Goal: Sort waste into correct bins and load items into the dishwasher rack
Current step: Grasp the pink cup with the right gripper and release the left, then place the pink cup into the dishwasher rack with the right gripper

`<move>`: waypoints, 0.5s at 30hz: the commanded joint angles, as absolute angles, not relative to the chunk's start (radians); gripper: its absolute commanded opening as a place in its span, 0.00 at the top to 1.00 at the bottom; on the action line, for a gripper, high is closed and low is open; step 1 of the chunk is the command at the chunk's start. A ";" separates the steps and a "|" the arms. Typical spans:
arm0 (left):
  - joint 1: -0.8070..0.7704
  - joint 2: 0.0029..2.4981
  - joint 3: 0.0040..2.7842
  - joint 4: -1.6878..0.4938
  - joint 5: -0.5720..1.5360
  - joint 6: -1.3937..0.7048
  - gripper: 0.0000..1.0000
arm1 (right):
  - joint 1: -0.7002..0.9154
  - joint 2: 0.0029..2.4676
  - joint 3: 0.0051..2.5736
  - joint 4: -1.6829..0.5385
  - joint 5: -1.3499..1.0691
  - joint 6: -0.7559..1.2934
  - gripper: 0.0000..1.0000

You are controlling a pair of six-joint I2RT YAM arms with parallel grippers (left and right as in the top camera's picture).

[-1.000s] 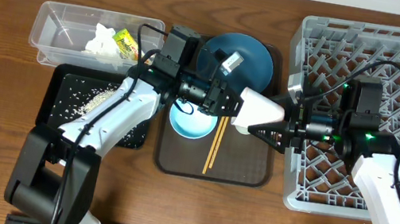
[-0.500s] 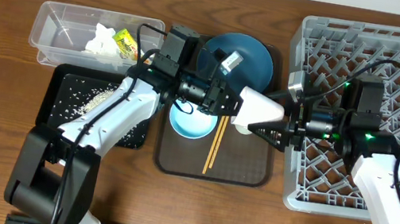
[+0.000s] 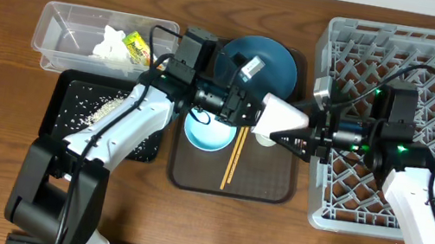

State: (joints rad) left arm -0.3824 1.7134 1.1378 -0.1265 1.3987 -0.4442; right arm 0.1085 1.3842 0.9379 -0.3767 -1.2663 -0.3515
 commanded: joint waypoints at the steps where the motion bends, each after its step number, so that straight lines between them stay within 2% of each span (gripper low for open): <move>1: -0.377 1.717 1.149 -0.162 1.262 -0.386 0.45 | 0.114 1.387 0.954 -0.415 -1.117 -0.281 0.41; 5: -0.363 1.716 1.150 -0.301 0.963 -0.361 0.32 | 0.109 1.385 0.954 -0.479 -0.933 -0.193 0.49; 10: -0.305 1.677 1.150 -0.477 0.768 -0.288 0.27 | 0.060 1.345 0.984 -0.586 -0.817 -0.179 0.51; 15: -0.236 1.552 1.150 -0.638 0.526 -0.231 0.20 | -0.054 1.291 1.100 -0.732 -0.627 -0.122 0.51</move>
State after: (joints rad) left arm -0.2668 1.6539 1.1393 -0.5987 0.7452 -0.2985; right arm 0.0116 1.3468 1.0077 -0.7059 -0.7826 -0.1795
